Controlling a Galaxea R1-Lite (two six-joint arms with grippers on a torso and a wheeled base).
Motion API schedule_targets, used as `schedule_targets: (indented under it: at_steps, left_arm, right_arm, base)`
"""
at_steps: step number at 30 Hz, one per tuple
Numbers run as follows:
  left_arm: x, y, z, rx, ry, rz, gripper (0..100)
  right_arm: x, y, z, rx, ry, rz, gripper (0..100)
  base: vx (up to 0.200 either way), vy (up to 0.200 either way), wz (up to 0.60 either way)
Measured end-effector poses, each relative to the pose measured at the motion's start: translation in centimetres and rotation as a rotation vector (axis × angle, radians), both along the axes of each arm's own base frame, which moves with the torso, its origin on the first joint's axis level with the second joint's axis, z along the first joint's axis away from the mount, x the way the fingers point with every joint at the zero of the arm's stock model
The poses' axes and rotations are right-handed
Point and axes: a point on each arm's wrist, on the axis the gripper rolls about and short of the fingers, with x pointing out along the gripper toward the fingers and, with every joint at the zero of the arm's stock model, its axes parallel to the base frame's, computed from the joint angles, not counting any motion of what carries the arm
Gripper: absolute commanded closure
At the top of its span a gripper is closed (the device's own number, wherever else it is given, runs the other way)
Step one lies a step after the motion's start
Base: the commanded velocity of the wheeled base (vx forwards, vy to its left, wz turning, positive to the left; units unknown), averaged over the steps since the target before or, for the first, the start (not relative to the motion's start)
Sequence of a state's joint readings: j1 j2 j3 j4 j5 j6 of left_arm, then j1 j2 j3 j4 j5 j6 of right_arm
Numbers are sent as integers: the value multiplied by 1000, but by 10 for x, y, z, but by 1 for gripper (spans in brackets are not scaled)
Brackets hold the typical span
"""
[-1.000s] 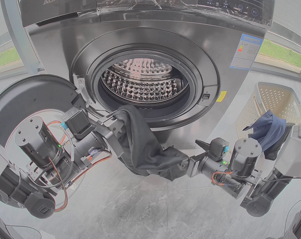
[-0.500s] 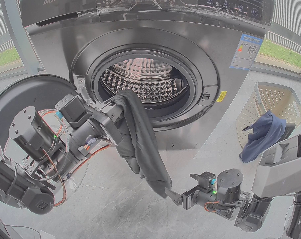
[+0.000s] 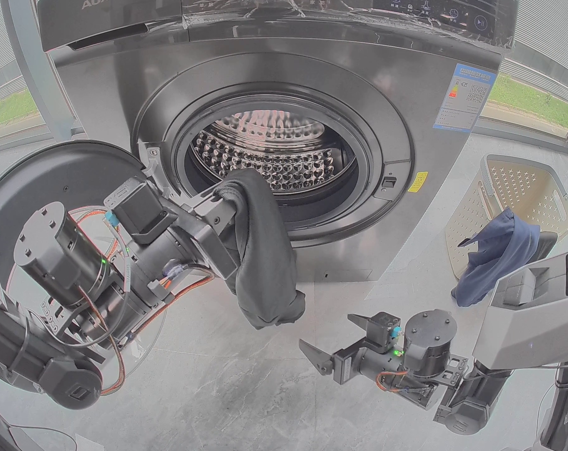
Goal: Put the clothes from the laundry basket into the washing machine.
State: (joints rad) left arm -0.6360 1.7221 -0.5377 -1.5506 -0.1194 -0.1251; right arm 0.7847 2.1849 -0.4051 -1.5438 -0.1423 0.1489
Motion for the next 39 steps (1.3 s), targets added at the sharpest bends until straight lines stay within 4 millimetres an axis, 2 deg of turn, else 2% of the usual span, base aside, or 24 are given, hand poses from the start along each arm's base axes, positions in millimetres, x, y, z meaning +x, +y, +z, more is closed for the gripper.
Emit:
schedule_targets:
  at_steps: [8,15,24,39]
  left_arm:
    - [-11,2,10,-19,-27,-24,100]
    - [-14,3,14,-28,-42,-29,100]
    - [-18,3,18,-37,-54,-41,100]
    - [-20,4,20,-41,-59,-44,100]
  right_arm:
    - [6,32,31,120,-121,77,0]
    - [22,42,47,168,-201,77,0]
    - [59,48,39,188,-247,49,0]
    - [87,66,12,188,-260,78,0]
  base:
    - [0,0,0]
    - [0,0,0]
    - [0,0,0]
    - [0,0,0]
